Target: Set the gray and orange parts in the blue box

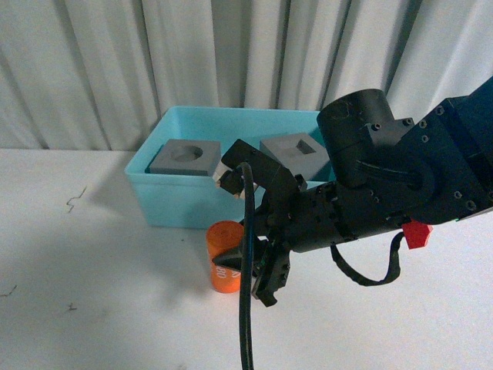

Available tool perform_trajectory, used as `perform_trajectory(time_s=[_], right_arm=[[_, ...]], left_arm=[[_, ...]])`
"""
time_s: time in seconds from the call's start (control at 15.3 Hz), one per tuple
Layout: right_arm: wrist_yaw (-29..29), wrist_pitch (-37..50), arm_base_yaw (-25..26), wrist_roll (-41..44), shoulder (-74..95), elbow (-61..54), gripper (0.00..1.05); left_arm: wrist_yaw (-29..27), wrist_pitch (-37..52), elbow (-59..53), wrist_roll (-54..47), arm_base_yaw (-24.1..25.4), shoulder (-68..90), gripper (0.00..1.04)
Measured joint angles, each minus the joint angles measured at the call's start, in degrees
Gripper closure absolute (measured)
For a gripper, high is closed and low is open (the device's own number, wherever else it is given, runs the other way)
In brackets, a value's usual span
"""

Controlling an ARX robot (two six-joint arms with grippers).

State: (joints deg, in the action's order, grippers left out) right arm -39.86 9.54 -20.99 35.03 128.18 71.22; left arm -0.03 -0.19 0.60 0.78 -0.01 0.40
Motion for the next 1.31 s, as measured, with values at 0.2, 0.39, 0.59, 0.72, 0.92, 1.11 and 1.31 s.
perform_trajectory(time_s=[0.2, 0.39, 0.59, 0.72, 0.92, 1.11, 1.31], right_arm=[[-0.4, 7.0, 1.3, -6.0, -6.1, -7.0, 0.58], [-0.5, 19.8, 9.1, -17.8, -26.3, -20.9, 0.58], [5.7, 24.2, 19.2, -26.1, -33.6, -21.5, 0.58], [11.2, 25.2, 20.6, -29.0, -28.3, -14.1, 0.58], [16.0, 22.9, 15.8, -34.8, -18.8, -0.4, 0.58], [21.4, 17.7, 8.5, -39.3, -9.7, 10.5, 0.59], [23.9, 14.4, 3.6, -42.7, -4.0, 14.0, 0.59]], left_arm=[[0.0, 0.0, 0.0, 0.0, 0.0, 0.0, 0.07], [0.0, 0.0, 0.0, 0.0, 0.0, 0.0, 0.07], [0.0, 0.0, 0.0, 0.0, 0.0, 0.0, 0.07], [0.0, 0.0, 0.0, 0.0, 0.0, 0.0, 0.07], [0.0, 0.0, 0.0, 0.0, 0.0, 0.0, 0.07], [0.0, 0.0, 0.0, 0.0, 0.0, 0.0, 0.07], [0.0, 0.0, 0.0, 0.0, 0.0, 0.0, 0.07]])
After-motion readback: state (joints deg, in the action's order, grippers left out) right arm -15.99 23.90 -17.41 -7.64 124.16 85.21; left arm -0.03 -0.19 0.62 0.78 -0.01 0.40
